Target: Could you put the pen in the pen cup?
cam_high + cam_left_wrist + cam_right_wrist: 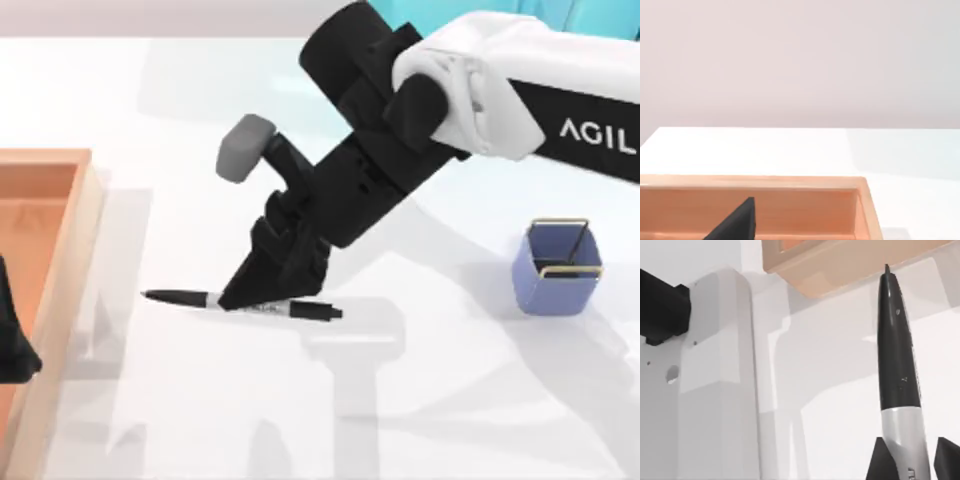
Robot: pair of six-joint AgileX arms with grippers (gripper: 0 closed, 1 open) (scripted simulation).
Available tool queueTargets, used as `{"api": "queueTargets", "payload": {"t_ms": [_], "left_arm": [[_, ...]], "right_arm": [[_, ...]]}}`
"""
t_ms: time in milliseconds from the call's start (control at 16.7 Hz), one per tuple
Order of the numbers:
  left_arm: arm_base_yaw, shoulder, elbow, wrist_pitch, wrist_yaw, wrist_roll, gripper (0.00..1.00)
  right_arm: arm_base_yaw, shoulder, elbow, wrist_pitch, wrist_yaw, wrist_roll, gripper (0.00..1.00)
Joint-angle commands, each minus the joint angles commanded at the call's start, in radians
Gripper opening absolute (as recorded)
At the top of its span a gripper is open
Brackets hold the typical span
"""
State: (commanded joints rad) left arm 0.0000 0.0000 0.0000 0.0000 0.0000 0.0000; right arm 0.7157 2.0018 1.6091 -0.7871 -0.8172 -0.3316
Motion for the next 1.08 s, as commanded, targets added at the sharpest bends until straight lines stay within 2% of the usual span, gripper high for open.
{"api": "queueTargets", "payload": {"t_ms": [240,480,720,1080], "left_arm": [[0.0,0.0,0.0,0.0,0.0,0.0,1.0],[0.0,0.0,0.0,0.0,0.0,0.0,1.0],[0.0,0.0,0.0,0.0,0.0,0.0,1.0],[0.0,0.0,0.0,0.0,0.0,0.0,1.0]], "right_arm": [[0.109,-0.13,0.059,-0.006,0.063,-0.049,0.0],[0.322,-0.388,0.168,-0.032,0.195,-0.132,0.0],[0.609,-0.725,0.294,-0.088,0.378,-0.225,0.0],[1.119,-1.284,0.462,-0.241,0.704,-0.352,0.0]]}}
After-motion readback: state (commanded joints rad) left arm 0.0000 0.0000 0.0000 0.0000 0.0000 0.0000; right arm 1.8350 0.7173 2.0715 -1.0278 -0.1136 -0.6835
